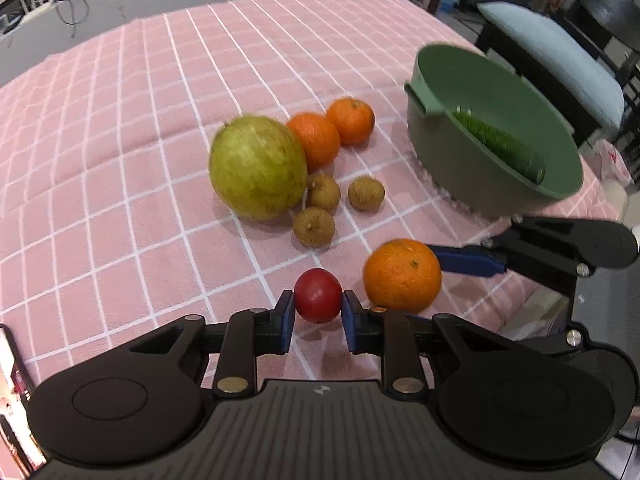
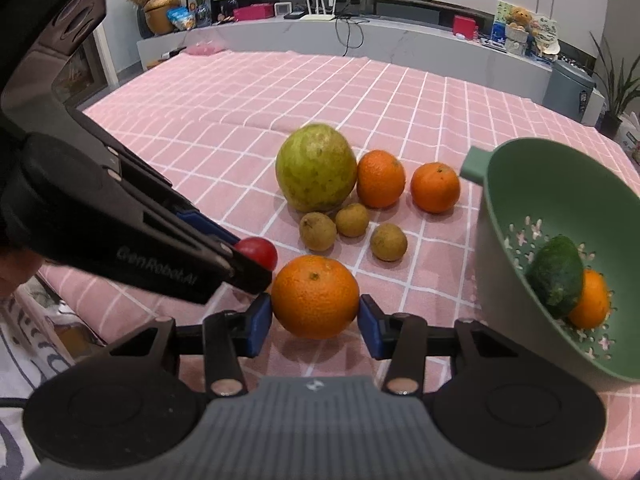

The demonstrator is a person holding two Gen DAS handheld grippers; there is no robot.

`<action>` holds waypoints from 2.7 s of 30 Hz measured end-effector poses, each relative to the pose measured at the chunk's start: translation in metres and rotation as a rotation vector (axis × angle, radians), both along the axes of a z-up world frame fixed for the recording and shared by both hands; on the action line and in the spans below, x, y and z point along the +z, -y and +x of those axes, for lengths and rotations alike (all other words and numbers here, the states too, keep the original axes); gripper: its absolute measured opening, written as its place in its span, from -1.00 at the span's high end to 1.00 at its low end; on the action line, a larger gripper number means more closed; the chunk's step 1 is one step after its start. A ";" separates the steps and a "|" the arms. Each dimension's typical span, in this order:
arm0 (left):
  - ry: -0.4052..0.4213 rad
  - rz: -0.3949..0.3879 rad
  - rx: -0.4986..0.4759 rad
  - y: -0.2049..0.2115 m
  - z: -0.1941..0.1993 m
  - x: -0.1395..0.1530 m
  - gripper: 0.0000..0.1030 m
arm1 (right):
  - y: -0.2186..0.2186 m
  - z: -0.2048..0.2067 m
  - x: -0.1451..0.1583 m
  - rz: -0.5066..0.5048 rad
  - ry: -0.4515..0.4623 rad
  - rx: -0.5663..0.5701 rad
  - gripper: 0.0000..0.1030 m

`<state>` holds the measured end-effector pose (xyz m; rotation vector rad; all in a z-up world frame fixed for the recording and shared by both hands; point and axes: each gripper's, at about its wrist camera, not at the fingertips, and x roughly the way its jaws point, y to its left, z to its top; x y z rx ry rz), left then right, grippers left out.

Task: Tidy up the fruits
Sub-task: 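Grasp the red tomato with the left tool while the right tool grasps an orange, then carry the tomato with the left tool while the right tool carries the orange into the colander, releasing both, then move both tools back from the colander toward the remaining fruit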

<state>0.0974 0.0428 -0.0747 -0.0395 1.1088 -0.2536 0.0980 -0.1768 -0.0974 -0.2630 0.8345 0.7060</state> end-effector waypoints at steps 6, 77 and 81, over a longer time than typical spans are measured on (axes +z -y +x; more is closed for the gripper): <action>0.079 -0.001 0.056 0.005 -0.008 0.033 0.47 | 0.013 -0.007 0.030 0.052 0.047 -0.038 0.16; 0.024 -0.108 -0.061 0.129 0.124 0.022 0.03 | 0.117 0.131 0.029 -0.245 0.066 -0.275 0.11; 0.047 -0.113 -0.067 0.126 0.117 0.033 -0.09 | 0.116 0.125 0.036 -0.246 0.092 -0.285 -0.06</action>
